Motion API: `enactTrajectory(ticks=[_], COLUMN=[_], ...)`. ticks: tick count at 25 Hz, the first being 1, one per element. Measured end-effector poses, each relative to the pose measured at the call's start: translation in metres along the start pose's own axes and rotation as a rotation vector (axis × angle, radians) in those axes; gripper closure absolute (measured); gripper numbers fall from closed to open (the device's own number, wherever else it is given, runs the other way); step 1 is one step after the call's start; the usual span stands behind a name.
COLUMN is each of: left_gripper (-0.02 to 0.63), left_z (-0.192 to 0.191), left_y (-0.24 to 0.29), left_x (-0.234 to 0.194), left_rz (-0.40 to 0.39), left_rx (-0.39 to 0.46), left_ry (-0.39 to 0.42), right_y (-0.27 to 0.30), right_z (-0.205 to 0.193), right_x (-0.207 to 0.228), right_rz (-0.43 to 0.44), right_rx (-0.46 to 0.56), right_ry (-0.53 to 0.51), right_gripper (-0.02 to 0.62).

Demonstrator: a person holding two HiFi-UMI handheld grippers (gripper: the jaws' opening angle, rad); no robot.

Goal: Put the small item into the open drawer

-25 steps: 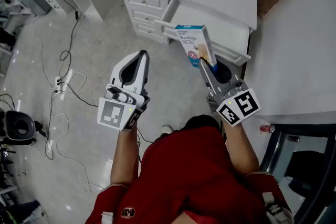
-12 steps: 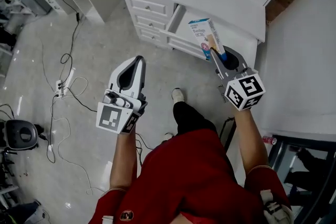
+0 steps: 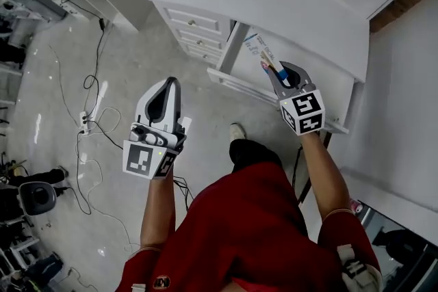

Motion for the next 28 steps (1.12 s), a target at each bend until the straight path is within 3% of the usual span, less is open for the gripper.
enactTrajectory(ticks=[5, 13, 21, 28], left_gripper=[0.607, 0.607, 0.607, 0.607], left_z=[-0.020, -0.040, -0.047, -0.047], left_y=[0.054, 0.087, 0.099, 0.105], left_x=[-0.025, -0.054, -0.067, -0.080], left_rz=[0.023, 0.059, 0.087, 0.064], left_rx=[-0.044, -0.120, -0.164, -0.169], left_ry=[-0.006, 0.003, 0.003, 0.001], right_y=[0.077, 0.162, 0.211, 0.227], right_z=[-0.038, -0.090, -0.124, -0.132], right_x=[0.038, 0.066, 0.071, 0.079], right_rz=[0.012, 0.019, 0.014, -0.046], right_rx=[-0.124, -0.273, -0.344, -0.381], right_ry=[-0.006, -0.030, -0.031, 0.011], right_gripper=[0.520, 0.520, 0.520, 0.520])
Point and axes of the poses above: the fingertips, and each gripper's own axes: y forward along the fingers, x to its right, z out of its top, the point moved 9 cm from there along -y, backward along the fingers, and after that the axes turned 3 degrees about -z, right-handed, at the moved point
